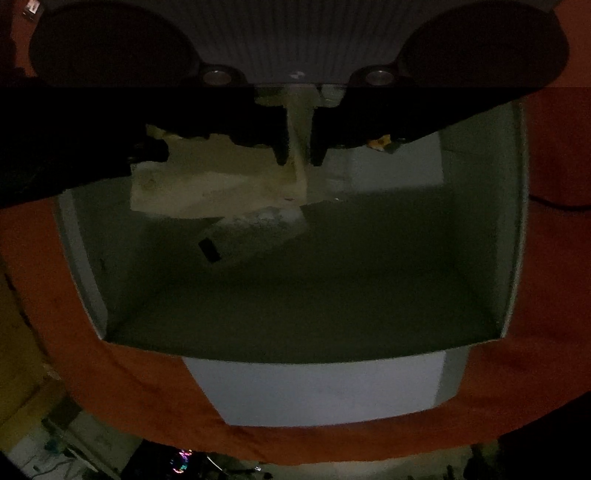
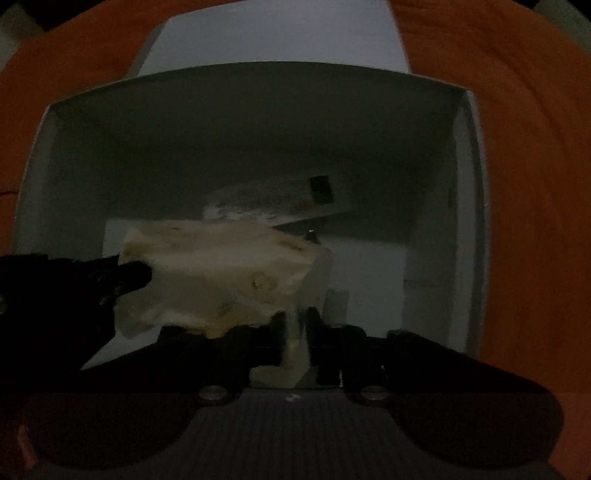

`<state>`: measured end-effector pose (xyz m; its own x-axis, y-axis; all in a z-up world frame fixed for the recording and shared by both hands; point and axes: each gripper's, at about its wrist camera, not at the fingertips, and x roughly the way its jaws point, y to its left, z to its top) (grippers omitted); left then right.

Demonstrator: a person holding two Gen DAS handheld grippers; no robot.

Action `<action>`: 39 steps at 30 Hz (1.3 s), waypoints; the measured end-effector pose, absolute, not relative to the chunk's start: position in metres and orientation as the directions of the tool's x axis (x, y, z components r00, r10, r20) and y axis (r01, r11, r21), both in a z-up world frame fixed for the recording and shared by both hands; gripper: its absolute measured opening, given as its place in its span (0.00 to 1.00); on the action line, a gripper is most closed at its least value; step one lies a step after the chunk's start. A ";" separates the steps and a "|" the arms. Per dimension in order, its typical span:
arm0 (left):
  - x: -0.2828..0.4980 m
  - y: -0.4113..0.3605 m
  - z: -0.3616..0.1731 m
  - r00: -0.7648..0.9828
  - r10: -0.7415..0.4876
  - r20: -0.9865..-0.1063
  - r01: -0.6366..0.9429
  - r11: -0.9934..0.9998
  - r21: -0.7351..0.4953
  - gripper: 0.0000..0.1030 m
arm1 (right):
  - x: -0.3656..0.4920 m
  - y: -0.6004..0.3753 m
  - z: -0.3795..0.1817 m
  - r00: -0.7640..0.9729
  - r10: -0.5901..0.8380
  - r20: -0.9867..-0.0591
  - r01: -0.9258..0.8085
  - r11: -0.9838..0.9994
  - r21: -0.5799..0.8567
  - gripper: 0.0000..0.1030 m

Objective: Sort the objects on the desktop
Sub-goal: 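Lower the tissue pack into the box and open both tools, then move both open tools to the edges of the white embossed lid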

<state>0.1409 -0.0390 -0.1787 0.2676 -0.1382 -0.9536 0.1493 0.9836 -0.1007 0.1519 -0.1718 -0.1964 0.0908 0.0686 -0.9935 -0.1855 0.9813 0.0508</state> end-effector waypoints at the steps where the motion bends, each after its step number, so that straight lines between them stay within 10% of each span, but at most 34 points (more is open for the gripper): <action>1: 0.140 -0.038 -0.176 0.275 -0.135 -0.952 0.146 0.984 -0.098 0.41 | 0.151 -0.171 -0.194 0.099 0.066 -0.993 -0.194 0.980 0.046 0.34; 3: 0.138 -0.034 -0.166 0.309 -0.122 -0.943 0.130 0.988 -0.086 0.57 | 0.149 -0.170 -0.187 0.116 0.070 -0.991 -0.210 0.977 0.045 0.35; 12: 0.157 -0.002 -0.080 0.461 -0.166 -0.872 0.104 0.986 -0.133 0.74 | 0.165 -0.180 -0.131 0.240 0.164 -0.957 -0.229 0.967 0.108 0.48; 21: 0.226 0.041 -0.043 0.537 -0.150 -0.830 0.039 0.987 -0.153 0.74 | 0.233 -0.192 -0.070 0.342 0.187 -0.921 -0.205 0.971 0.121 0.59; 39: 0.334 0.082 -0.154 0.438 -0.136 -0.889 0.056 0.991 -0.125 0.74 | 0.366 -0.209 -0.120 0.299 0.160 -0.941 -0.242 0.966 0.088 0.68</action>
